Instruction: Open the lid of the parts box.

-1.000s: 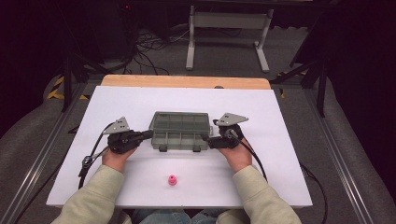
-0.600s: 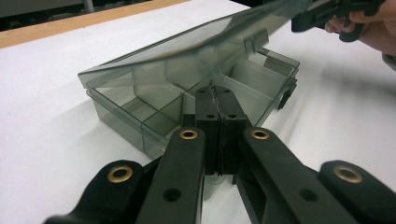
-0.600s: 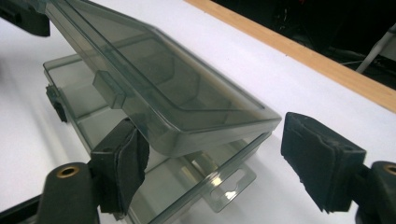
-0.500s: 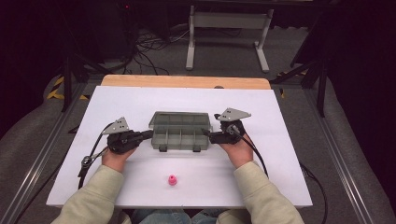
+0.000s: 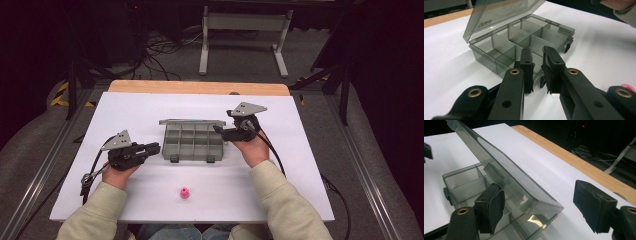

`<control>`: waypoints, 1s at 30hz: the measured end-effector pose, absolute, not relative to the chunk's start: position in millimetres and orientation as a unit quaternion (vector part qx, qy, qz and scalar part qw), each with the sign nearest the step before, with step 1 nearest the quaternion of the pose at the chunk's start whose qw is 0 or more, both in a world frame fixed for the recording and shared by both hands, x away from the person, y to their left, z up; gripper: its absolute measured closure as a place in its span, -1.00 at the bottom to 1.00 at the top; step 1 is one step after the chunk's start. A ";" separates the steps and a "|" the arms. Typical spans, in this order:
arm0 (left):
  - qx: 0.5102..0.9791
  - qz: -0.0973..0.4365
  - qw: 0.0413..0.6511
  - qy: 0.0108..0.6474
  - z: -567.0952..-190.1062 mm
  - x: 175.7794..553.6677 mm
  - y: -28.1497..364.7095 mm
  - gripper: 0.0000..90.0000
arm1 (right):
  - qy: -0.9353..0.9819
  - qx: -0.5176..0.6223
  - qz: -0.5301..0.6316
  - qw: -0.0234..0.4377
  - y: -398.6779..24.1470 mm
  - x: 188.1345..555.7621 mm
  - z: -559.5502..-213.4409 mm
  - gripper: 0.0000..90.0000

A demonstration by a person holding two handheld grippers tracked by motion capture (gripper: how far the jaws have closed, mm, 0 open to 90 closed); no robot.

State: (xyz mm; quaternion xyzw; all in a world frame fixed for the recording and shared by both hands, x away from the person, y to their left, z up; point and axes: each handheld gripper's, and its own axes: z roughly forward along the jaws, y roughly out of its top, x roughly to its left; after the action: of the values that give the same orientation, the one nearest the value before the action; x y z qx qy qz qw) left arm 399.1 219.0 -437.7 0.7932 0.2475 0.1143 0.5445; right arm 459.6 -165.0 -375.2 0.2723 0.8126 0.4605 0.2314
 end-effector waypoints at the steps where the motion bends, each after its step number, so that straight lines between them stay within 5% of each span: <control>1: 0.794 0.115 0.544 0.247 -437.0 397.6 219.1 0.74 | 0.812 0.272 0.462 0.230 -164.3 461.3 -374.0 -0.41; 17: 0.788 0.148 0.542 0.252 -431.9 377.3 231.2 0.49 | 0.798 0.276 0.488 0.221 -162.8 490.7 -369.2 -0.21; 30: 0.782 0.169 0.549 0.241 -431.2 374.5 230.6 0.04 | 0.779 0.300 0.505 0.221 -166.8 506.4 -377.0 -0.07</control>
State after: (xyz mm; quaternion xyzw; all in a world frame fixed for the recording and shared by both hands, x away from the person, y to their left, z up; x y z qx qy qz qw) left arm 374.5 230.6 -431.2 0.7819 0.2413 0.1692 0.5494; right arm 506.4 -166.8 -377.0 0.2998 0.7787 0.5047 0.2214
